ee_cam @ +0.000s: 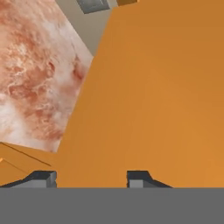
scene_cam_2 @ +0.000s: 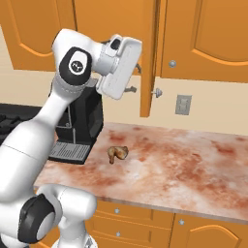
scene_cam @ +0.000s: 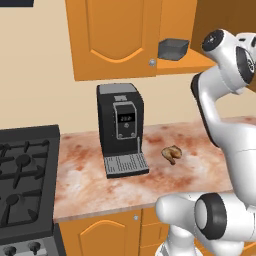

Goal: Retrieve the tupperware from the cabinet, then place the raw meat into the tupperware to avoid contamination.

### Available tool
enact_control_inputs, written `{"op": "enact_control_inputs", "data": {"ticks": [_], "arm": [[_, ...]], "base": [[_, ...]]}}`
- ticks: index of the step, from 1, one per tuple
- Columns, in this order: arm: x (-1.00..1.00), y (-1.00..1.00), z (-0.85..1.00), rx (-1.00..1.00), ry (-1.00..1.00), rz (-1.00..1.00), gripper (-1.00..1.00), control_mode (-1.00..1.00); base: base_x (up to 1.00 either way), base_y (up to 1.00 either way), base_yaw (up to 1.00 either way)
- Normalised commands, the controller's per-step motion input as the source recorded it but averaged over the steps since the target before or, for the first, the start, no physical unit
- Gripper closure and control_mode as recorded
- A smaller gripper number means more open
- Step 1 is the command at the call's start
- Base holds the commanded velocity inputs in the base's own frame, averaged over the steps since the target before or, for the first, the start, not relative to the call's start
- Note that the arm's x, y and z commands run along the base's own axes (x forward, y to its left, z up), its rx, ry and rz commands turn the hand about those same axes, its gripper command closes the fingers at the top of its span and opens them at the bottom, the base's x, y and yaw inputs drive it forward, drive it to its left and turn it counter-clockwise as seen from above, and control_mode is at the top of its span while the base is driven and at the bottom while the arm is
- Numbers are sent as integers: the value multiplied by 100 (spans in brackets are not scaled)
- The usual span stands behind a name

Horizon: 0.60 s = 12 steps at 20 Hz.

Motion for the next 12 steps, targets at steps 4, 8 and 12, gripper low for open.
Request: {"op": "enact_control_inputs", "data": {"ticks": [4, 8, 12], "arm": [[0, 3, -3, 0, 0, 0, -100, -100], [-3, 15, -1, 0, 0, 0, -100, -100], [-8, 27, 0, 0, -5, 0, -100, -100]], "base": [[0, 0, 0], [0, 0, 0], [0, 0, 0]]}}
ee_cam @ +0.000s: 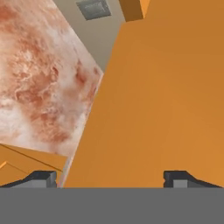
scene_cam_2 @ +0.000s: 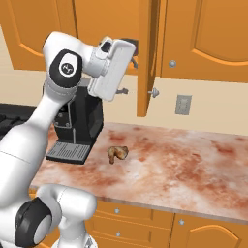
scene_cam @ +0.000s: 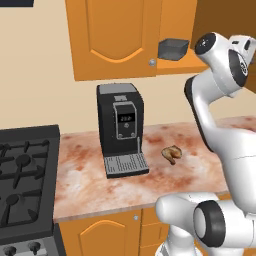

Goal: Retrieve the tupperware from the cabinet, then place the raw meat into the tupperware to avoid contamination.

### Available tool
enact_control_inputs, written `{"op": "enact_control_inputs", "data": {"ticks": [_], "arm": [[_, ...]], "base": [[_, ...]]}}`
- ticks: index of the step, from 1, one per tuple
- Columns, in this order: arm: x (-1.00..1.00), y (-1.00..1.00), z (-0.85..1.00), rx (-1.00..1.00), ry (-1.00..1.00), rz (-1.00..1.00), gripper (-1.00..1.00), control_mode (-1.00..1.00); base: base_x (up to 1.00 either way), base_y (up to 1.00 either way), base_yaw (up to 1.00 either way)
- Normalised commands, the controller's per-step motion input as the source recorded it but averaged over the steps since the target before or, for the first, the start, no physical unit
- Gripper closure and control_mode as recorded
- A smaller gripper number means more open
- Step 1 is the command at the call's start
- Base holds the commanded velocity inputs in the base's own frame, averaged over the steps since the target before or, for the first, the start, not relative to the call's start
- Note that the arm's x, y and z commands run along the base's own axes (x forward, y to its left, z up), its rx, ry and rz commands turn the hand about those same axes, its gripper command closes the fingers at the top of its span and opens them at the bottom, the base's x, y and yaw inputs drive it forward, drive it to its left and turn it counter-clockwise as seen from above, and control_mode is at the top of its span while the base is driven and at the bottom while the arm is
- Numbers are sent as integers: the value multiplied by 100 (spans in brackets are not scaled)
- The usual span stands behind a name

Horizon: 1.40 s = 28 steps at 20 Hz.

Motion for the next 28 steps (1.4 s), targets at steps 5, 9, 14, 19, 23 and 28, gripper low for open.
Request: {"op": "enact_control_inputs", "data": {"ticks": [5, 9, 14, 19, 23, 28], "arm": [[-1, 34, 0, 1, -2, 2, -100, -100], [0, 29, 0, 2, 1, 9, -100, -100], [0, 29, 0, 3, 2, 13, -100, -100], [0, 34, -3, 8, 0, 14, -100, -100], [0, 42, -9, 13, 0, 12, -100, -100], [0, 50, -12, 15, -5, 7, -100, -100]], "base": [[0, 0, 0], [0, 0, 0], [0, 0, 0], [0, 0, 0], [0, 0, 0], [0, 0, 0]]}}
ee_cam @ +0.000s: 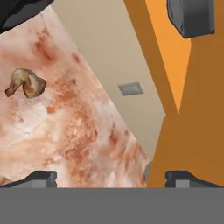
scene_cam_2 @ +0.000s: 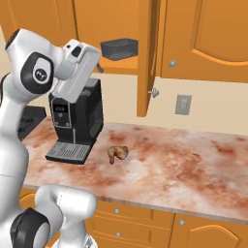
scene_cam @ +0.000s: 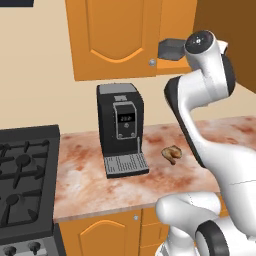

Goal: Retrieve the tupperware from the cabinet, then place the raw meat into the tupperware to avoid contamination.

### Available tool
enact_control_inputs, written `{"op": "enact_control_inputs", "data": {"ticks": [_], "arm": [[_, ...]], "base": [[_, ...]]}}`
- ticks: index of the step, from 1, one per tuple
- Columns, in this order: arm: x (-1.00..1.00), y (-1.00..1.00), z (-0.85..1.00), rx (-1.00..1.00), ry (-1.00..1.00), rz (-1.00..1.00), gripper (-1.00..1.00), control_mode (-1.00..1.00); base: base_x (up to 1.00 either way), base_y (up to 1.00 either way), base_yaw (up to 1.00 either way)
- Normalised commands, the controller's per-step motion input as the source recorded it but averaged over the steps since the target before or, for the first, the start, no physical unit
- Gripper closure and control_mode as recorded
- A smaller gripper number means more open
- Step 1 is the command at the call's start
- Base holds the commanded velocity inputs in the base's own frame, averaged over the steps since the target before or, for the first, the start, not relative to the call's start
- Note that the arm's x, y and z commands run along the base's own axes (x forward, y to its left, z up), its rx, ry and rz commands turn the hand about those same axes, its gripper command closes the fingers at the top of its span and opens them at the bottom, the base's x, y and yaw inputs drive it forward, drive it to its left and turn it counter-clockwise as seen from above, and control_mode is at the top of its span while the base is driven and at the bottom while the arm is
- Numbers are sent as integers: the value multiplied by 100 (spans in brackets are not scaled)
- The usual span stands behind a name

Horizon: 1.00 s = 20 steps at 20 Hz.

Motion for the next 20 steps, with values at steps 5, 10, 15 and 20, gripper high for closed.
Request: {"op": "enact_control_inputs", "data": {"ticks": [5, 10, 15, 20], "arm": [[0, 50, -7, 18, -9, 0, -100, -100], [-1, 44, -1, 24, -12, -4, -100, -100], [-5, 34, 0, 30, -13, -5, -100, -100], [-5, 21, -3, 36, -15, -1, -100, -100]], "base": [[0, 0, 0], [0, 0, 0], [0, 0, 0], [0, 0, 0]]}}
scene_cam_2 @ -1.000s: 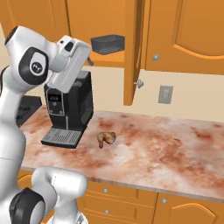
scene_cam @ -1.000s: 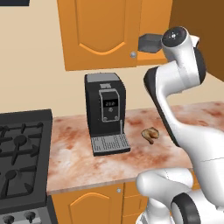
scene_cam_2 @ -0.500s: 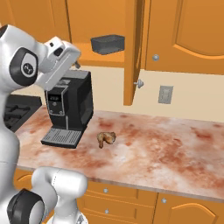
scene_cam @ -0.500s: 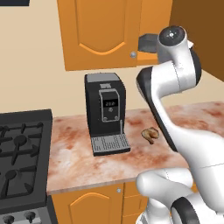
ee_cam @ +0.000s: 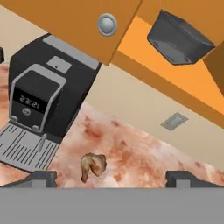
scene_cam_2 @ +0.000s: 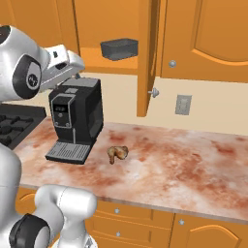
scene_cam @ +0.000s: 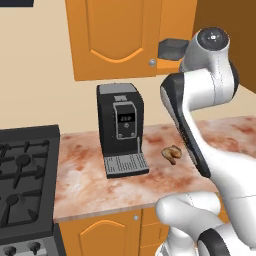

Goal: Retrieve the tupperware from the cabinet, then place the raw meat into the tupperware to avoid contamination.

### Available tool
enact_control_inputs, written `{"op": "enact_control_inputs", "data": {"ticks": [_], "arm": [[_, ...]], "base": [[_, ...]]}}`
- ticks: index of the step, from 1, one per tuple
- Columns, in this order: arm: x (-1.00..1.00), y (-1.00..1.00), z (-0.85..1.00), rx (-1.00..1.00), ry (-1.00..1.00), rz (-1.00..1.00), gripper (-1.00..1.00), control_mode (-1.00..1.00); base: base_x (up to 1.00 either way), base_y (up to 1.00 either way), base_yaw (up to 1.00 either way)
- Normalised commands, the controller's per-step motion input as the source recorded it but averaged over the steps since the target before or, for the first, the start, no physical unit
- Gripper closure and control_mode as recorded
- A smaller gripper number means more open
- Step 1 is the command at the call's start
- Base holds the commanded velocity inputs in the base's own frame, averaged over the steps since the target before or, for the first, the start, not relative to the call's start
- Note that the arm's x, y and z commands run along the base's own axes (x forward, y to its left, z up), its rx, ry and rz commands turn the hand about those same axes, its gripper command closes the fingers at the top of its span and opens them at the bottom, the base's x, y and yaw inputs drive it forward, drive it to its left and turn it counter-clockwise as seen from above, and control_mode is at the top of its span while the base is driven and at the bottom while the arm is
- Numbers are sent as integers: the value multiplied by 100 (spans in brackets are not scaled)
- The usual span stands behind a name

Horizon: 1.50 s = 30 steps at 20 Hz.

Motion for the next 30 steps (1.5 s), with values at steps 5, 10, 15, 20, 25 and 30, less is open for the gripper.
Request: {"op": "enact_control_inputs", "data": {"ticks": [5, 10, 15, 20, 25, 30], "arm": [[-6, 17, -12, 36, -21, 0, -100, -100], [-3, 18, -7, 30, -26, 0, -100, -100], [-21, 7, 0, 20, -26, 0, -100, -100], [-26, 0, 6, 14, -32, 0, -100, -100], [-20, 1, 4, 14, -37, 0, -100, -100], [-10, 7, 4, 13, -34, 0, -100, -100]], "base": [[0, 0, 0], [0, 0, 0], [0, 0, 0], [0, 0, 0], [0, 0, 0], [0, 0, 0]]}}
